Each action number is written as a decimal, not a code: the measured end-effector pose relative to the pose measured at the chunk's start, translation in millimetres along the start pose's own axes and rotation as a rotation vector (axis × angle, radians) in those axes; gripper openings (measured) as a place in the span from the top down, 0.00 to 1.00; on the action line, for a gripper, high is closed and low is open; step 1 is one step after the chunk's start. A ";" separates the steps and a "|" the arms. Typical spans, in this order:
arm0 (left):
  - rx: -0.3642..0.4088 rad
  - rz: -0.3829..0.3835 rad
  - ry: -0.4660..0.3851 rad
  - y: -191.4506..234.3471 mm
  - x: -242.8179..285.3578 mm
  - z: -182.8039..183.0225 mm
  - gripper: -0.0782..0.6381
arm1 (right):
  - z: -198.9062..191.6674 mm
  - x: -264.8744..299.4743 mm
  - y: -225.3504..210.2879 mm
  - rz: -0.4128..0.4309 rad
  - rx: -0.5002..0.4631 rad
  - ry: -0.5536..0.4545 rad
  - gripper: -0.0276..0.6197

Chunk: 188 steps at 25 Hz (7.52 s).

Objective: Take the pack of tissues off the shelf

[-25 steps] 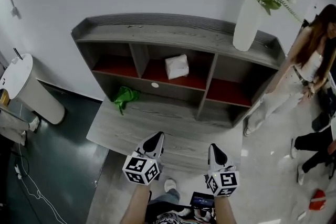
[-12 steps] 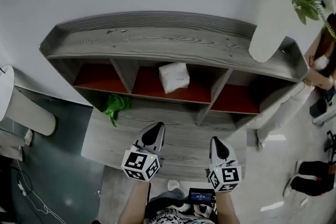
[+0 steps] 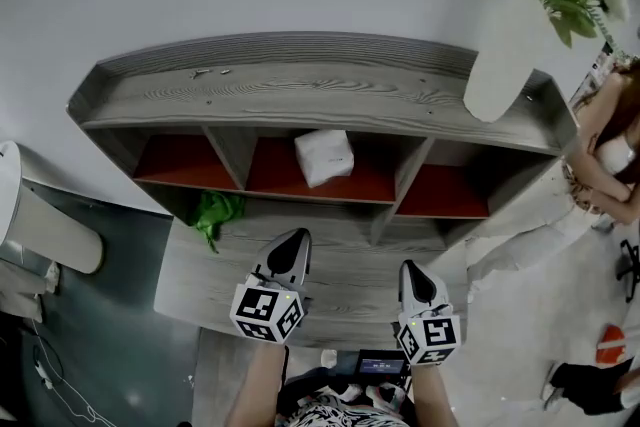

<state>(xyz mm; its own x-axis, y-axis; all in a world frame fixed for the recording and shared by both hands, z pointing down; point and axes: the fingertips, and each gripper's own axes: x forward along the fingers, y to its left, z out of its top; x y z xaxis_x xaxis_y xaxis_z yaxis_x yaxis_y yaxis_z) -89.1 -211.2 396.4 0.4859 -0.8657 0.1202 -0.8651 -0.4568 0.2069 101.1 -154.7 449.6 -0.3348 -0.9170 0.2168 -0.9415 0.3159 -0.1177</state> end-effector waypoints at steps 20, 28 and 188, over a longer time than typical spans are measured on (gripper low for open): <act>0.003 0.023 -0.021 19.8 28.3 14.5 0.88 | 13.9 43.2 -0.2 0.055 -0.020 -0.025 0.95; 0.029 0.028 -0.007 22.7 46.2 26.3 0.87 | 10.9 48.4 -10.8 0.035 -0.004 -0.020 0.95; 0.088 -0.041 0.473 13.0 -46.7 -281.1 0.86 | -141.1 -34.8 -22.7 -0.003 -0.031 0.282 0.95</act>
<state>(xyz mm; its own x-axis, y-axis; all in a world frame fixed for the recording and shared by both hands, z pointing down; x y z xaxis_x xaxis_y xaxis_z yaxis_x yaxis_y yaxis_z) -88.2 -119.2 666.3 0.5056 -0.6676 0.5465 -0.8411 -0.5223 0.1401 128.5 -95.6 581.5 -0.3258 -0.8155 0.4783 -0.9417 0.3249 -0.0876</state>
